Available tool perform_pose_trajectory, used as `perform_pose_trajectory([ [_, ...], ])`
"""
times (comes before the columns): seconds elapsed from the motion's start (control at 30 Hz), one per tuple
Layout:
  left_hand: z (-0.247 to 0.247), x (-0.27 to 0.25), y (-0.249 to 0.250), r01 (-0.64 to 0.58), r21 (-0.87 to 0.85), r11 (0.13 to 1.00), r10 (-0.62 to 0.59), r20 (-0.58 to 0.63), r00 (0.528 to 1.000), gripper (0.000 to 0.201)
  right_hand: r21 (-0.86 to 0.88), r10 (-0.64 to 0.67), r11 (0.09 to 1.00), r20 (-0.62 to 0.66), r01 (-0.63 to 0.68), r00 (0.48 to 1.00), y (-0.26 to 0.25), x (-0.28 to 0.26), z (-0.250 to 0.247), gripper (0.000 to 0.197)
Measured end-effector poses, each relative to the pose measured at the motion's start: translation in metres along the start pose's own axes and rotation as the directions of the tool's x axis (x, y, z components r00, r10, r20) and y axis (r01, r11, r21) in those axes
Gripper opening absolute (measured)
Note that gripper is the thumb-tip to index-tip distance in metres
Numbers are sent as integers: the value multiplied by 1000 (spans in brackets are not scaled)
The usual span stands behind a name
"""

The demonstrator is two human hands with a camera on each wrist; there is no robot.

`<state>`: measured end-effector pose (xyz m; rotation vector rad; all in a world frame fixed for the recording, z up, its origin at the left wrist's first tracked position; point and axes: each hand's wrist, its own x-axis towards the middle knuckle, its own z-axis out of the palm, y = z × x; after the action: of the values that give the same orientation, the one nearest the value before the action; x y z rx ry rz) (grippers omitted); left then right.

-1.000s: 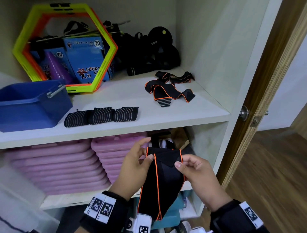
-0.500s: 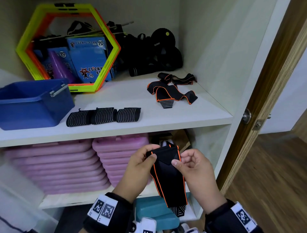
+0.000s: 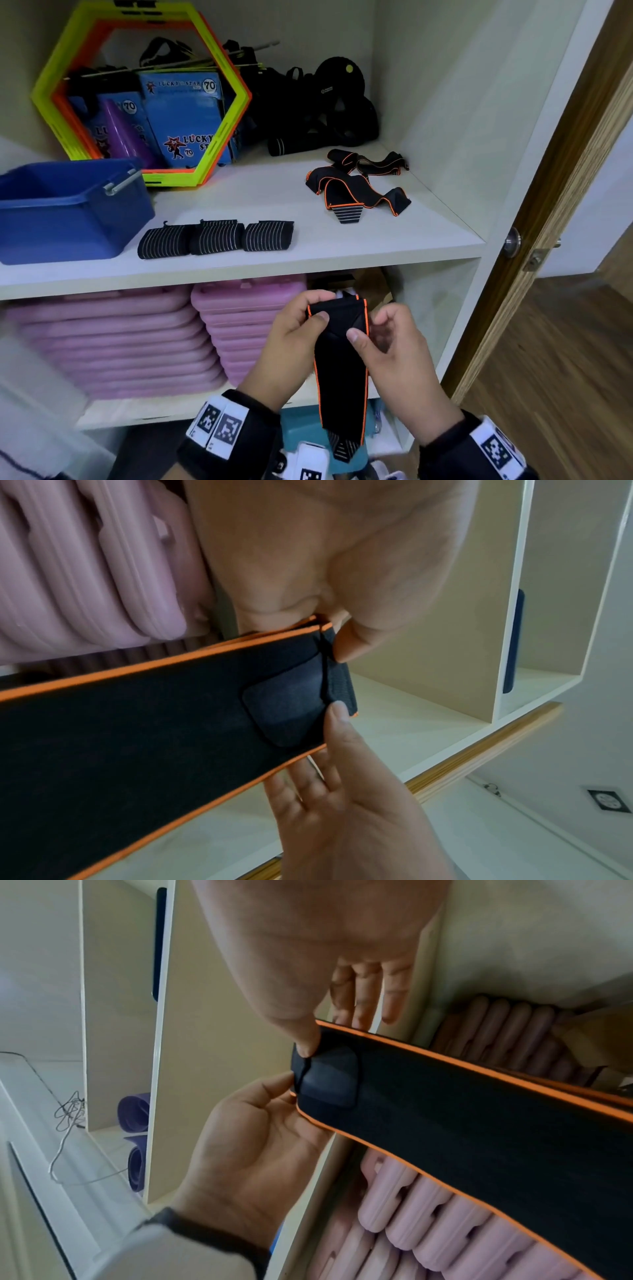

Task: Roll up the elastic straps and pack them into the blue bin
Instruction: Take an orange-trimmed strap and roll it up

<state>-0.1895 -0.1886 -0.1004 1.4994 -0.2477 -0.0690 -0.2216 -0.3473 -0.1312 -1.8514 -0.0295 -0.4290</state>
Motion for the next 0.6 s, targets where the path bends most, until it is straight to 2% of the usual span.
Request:
perform_pose_trajectory([
  [0.13,1,12,15,-73,-81,994,70,-36,997,28,142,-119,984,49,111,992,-12,8,11,27],
  [0.27,-7,21,36,-139,-138,981,138,-14,990,29,176,-192,964,-49,198,980,-43,36,9,25],
  [0.4,-18,28,68,-254,-19,967,255,60,965,29,81,-268,956,-143,281,953,-85,71,8,11],
  [0.47,-24,33,89,-302,28,953,299,91,950,28,114,-265,955,-95,275,959,-112,85,13,13],
  [0.6,-40,57,141,-336,29,942,332,95,939,31,207,-234,954,55,219,971,-164,111,28,35],
])
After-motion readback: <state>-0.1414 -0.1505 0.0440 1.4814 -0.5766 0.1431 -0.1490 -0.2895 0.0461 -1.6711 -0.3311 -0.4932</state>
